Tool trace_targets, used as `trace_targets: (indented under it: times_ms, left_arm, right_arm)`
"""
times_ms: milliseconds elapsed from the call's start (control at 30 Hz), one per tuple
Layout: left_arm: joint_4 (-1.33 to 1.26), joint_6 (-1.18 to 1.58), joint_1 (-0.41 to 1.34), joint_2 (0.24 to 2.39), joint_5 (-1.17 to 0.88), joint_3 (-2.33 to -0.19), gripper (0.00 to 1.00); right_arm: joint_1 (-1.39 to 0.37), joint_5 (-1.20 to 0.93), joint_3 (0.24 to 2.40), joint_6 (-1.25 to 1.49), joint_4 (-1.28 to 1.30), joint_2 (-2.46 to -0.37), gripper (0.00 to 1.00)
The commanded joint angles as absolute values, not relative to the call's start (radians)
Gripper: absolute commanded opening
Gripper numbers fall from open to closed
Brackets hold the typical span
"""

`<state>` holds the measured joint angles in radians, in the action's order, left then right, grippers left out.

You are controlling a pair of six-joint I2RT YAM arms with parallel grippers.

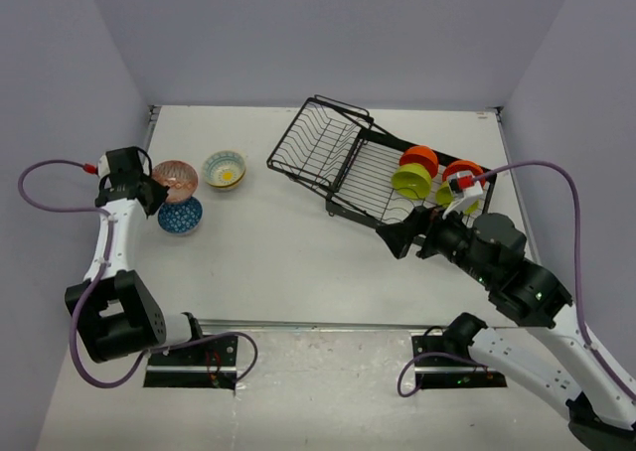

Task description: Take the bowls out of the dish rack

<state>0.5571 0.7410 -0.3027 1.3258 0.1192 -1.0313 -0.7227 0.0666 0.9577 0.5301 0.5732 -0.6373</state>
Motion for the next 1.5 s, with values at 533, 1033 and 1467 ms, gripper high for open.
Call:
trace_targets:
  times_ms: [533, 1033, 1467]
  left_arm:
    - [0.35, 0.859, -0.328, 1.246, 0.1, -0.767, 0.01]
    - [0.276, 0.854, -0.393, 1.256, 0.025, -0.741, 0.26]
    - [0.316, 0.831, -0.414, 1.12, -0.02, -0.687, 1.0]
  right_arm:
    - [-0.726, 0.054, 0.899, 0.492, 0.617, -0.5, 0.99]
    - [-0.726, 0.035, 0.881, 0.485, 0.6, -0.514, 0.99]
    - [-0.727, 0.034, 0.893, 0.469, 0.601, -0.544, 0.99]
